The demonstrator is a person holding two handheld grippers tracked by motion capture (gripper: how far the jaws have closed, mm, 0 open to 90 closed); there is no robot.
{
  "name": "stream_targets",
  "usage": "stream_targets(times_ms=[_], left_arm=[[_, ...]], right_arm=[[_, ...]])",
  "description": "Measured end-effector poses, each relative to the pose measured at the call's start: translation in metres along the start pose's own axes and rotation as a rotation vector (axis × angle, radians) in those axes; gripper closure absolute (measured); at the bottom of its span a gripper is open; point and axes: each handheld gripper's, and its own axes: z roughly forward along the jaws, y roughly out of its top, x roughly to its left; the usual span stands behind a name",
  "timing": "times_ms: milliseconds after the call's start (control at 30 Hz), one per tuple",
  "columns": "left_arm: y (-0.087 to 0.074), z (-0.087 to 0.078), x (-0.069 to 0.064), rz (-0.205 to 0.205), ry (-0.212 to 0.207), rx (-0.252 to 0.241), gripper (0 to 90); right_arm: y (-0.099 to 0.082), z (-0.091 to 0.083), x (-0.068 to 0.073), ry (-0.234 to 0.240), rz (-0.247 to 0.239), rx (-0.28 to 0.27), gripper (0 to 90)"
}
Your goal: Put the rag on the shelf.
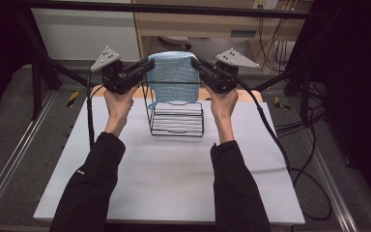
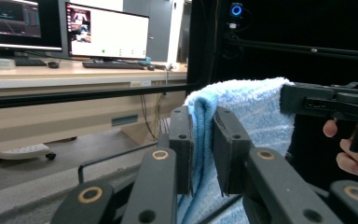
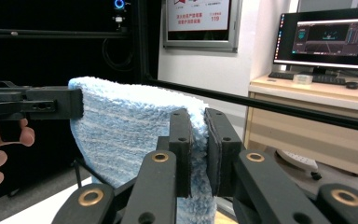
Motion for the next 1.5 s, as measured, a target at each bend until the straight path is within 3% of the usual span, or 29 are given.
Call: stream_targets(times_ms=[233, 433, 767, 1233, 1400, 1500], left_arm=[[-0.003, -0.004, -0.006, 0.024, -0.016, 0.021, 78.1], [-0.007, -0.013, -0.005, 0.009, -0.042, 0.038, 77.6], [-0.010, -0.013, -0.006, 0.021, -0.029, 0.079, 77.3], [-0.020, -0.020, -0.008, 0.038, -0.042, 0.133, 75.5], [-0.012, -0.024, -0.009, 0.036, -0.025, 0.140, 72.7], [-0.001, -0.027, -0.010, 0.019, -0.019, 0.109, 71.5]], right_arm=[[-0.003, -0.009, -0.001, 0.016, 0.003, 0.022, 81.7], [-0.003, -0.016, 0.005, 0.048, -0.025, 0.043, 81.1], [-0.006, -0.017, 0.008, 0.038, -0.051, 0.084, 81.0], [-0.012, -0.025, 0.011, 0.080, -0.067, 0.147, 80.5], [-0.016, -0.026, 0.011, 0.095, -0.074, 0.154, 80.6], [-0.019, -0.027, 0.010, 0.100, -0.081, 0.160, 80.7]])
